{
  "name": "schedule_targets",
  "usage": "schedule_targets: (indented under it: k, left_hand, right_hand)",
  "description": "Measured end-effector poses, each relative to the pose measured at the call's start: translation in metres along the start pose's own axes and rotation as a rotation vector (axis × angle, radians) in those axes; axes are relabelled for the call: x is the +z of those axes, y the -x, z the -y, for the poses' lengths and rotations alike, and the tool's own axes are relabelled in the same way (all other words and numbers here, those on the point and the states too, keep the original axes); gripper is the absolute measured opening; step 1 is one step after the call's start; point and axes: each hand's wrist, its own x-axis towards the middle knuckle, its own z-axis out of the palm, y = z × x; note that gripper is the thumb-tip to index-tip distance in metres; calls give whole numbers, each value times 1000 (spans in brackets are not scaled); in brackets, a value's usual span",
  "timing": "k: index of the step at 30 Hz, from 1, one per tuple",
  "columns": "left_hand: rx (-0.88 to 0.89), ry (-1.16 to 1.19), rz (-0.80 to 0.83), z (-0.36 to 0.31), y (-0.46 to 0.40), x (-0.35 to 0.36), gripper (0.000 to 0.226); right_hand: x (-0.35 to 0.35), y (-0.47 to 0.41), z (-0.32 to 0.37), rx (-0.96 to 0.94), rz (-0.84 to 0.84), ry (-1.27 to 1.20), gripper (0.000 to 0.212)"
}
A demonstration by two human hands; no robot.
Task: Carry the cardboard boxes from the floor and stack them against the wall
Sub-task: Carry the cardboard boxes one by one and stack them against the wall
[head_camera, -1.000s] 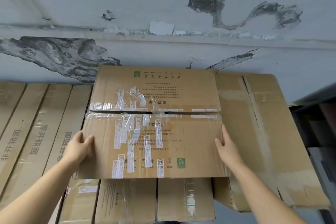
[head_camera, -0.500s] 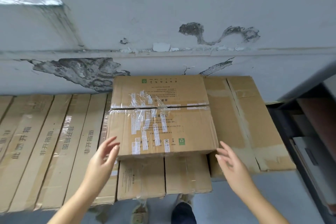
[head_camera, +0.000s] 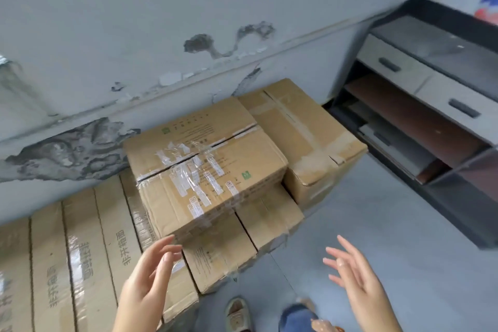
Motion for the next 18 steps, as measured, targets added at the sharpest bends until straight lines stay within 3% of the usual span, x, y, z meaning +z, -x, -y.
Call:
schedule_targets:
  k: [10, 18]
  left_hand:
    - [178, -82, 541, -46, 41, 94, 33]
    - [317, -120, 1008, -70, 174, 224, 23]
  right_hand:
    - [-85, 135, -30, 68, -507, -180, 34]
    - [-175, 318, -110, 231, -974, -264, 31]
